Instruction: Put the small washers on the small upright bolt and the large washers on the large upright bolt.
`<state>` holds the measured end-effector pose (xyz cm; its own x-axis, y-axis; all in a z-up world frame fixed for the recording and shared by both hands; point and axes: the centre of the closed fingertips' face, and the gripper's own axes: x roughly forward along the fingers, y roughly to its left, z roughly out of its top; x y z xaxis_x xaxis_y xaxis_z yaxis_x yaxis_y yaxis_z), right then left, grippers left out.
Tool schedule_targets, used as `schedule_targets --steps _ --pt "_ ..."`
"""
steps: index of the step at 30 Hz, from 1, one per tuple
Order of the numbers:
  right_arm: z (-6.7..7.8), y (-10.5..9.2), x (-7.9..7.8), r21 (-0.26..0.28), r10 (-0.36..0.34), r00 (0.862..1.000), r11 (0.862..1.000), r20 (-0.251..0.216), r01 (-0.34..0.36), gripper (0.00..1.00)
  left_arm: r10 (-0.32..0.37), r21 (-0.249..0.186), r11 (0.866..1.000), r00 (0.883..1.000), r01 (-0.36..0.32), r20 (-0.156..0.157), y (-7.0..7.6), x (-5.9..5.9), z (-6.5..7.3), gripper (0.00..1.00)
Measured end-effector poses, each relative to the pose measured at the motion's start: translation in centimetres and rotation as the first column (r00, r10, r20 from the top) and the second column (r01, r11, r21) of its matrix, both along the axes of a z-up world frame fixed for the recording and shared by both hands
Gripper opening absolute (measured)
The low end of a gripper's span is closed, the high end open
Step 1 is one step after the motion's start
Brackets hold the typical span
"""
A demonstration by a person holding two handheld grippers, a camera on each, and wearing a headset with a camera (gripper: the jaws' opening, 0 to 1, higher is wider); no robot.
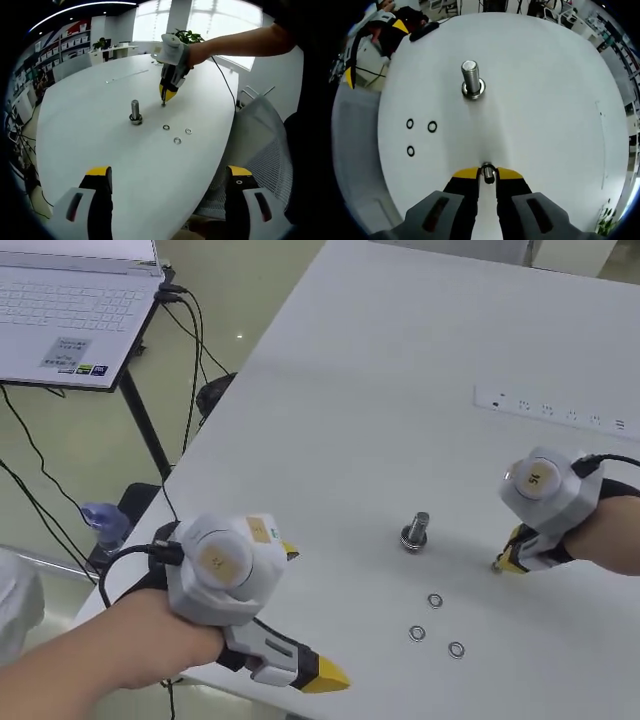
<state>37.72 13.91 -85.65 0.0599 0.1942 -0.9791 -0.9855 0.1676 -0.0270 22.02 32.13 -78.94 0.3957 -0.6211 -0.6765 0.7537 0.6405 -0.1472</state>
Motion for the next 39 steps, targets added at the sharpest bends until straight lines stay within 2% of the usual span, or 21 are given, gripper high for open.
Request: schedule_targets --steps 13,26,34,39 --pt "-1.2 0.1 -0.4 -0.018 0.032 0.999 0.999 -0.003 -0.032 0.13 0.003 0.002 1.0 1.0 -0.003 -0.022 0.3 -0.2 -0.6 0.92" --pt "-1.1 0.1 -0.3 -0.008 0.035 0.999 0.999 0.006 -0.035 0.14 -0.005 0.003 1.0 1.0 0.005 -0.03 0.0 -0.5 -0.8 0.91" --pt "-1.1 0.2 -0.6 -0.003 0.015 1.0 1.0 -0.018 -0.015 0.14 -0.001 -0.001 1.0 1.0 0.001 -0.027 0.1 -0.6 -0.6 0.9" --pt "-0.6 0.4 -0.2 0.007 0.006 1.0 1.0 -0.016 -0.006 0.21 0.001 0.001 1.0 1.0 -0.001 -0.026 0.2 -0.8 -0.5 0.9"
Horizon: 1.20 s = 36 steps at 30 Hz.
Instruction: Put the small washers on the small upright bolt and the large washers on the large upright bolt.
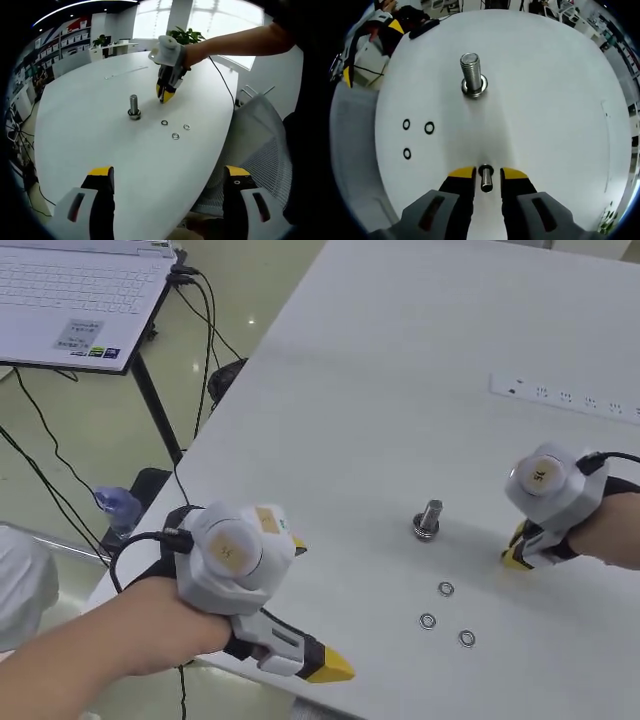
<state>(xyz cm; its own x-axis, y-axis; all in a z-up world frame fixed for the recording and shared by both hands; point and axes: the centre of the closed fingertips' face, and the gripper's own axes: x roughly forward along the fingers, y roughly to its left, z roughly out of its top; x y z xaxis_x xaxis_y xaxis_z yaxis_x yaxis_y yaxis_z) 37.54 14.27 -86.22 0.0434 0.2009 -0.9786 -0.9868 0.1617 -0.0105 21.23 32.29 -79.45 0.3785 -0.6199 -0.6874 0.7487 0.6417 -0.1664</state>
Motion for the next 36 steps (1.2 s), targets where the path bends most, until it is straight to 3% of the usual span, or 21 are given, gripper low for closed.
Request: schedule_targets --steps 4,9,18,28,36 --pt "0.3 0.0 0.2 0.007 0.003 1.0 1.0 0.0 -0.003 0.29 0.002 0.001 1.0 1.0 -0.002 0.002 0.1 0.0 0.1 0.9" --pt "1.1 0.0 -0.2 0.004 0.023 1.0 1.0 -0.004 -0.023 0.31 -0.002 0.006 1.0 1.0 0.002 0.011 0.1 0.1 0.4 0.9" --pt "3.2 3.0 -1.4 0.08 0.089 0.996 0.993 0.025 -0.091 0.36 0.007 -0.023 1.0 0.999 -0.006 0.041 -0.6 0.5 1.9 0.91" --pt "3.2 5.9 -2.7 0.109 0.166 0.985 0.979 0.042 -0.17 0.36 0.007 -0.025 1.0 0.997 -0.005 0.075 -0.5 0.6 2.8 0.91" --pt "2.7 6.9 -4.6 0.106 0.216 0.976 0.97 0.035 -0.219 0.36 0.012 -0.032 0.999 0.997 -0.009 0.079 -0.3 0.3 3.0 0.92"
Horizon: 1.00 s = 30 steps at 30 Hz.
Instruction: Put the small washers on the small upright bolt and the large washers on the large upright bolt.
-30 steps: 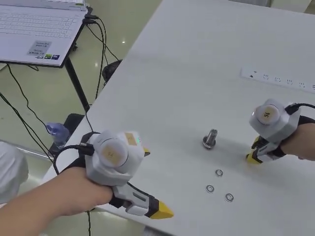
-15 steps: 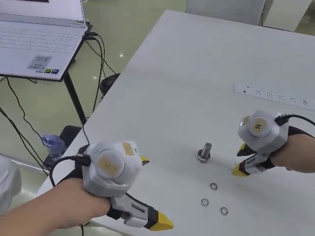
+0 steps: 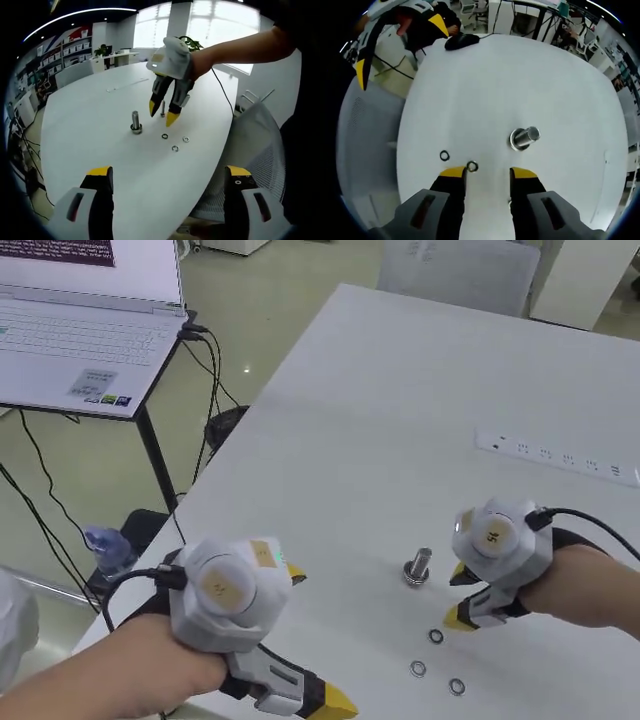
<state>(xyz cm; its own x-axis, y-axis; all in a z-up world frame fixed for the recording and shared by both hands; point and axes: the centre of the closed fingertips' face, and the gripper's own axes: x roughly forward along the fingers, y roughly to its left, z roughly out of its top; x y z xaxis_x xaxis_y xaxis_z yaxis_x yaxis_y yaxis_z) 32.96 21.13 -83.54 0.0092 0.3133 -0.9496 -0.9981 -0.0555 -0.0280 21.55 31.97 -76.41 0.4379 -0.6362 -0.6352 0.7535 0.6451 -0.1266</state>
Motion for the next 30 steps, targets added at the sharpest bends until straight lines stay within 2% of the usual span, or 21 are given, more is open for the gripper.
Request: schedule_targets --steps 13,23,30 --pt "-2.2 -0.2 -2.2 -0.011 0.051 0.998 0.999 -0.023 -0.051 0.34 0.002 -0.004 1.0 1.0 -0.002 -0.005 0.0 -0.8 -0.1 0.9" --pt "-3.7 -0.3 -2.2 -0.027 0.058 0.998 0.998 -0.026 -0.059 0.31 -0.01 -0.003 1.0 1.0 0.01 -0.01 -0.3 -0.7 -0.2 0.89" --pt "-4.3 -0.3 -2.4 -0.037 0.059 0.998 0.998 -0.031 -0.06 0.27 -0.001 0.0 1.0 1.0 0.001 -0.018 0.5 -0.8 -0.5 0.87"
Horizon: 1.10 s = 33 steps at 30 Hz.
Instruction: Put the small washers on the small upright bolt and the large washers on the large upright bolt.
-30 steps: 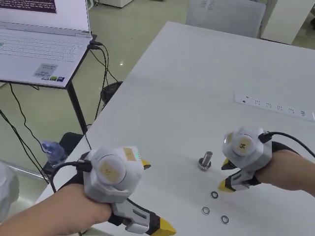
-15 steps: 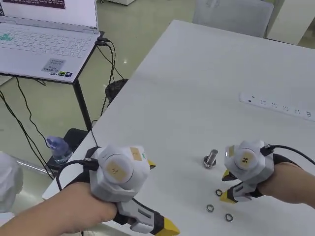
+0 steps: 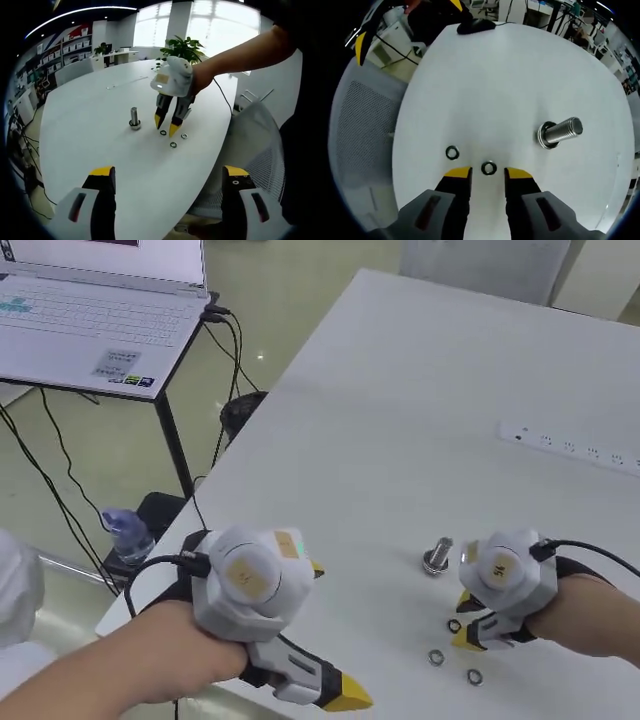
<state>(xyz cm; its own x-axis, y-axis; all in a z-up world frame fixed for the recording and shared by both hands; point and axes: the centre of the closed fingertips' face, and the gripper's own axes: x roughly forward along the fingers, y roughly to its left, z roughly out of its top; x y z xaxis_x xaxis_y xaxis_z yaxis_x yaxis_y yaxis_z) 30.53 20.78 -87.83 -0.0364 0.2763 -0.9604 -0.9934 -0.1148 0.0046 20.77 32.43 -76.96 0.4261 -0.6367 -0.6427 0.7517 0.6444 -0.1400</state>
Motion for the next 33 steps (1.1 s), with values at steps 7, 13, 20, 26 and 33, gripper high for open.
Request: schedule_targets --steps 7,13,20,26,33 --pt "0.09 0.08 0.07 -0.018 0.023 1.0 1.0 0.016 -0.023 0.26 0.001 0.001 1.0 1.0 -0.001 -0.005 0.12 -0.07 -0.21 0.87" --pt "0.07 -0.04 0.01 -0.016 0.02 1.0 1.0 0.019 -0.019 0.25 -0.002 0.0 1.0 1.0 0.002 -0.007 -0.11 0.01 -0.3 0.86" --pt "-0.03 0.05 0.2 -0.01 -0.001 1.0 1.0 0.02 0.002 0.17 0.013 -0.008 1.0 1.0 -0.013 0.007 0.04 0.16 0.02 0.85" --pt "-0.08 0.24 0.01 -0.055 0.001 0.999 0.998 0.033 0.001 0.14 0.008 -0.003 1.0 1.0 -0.008 0.006 0.02 -0.02 -0.12 0.84" --pt "-0.12 0.16 0.08 -0.089 -0.029 0.998 0.995 0.048 0.033 0.13 -0.002 -0.003 1.0 1.0 0.002 0.009 -0.4 0.03 0.01 0.83"
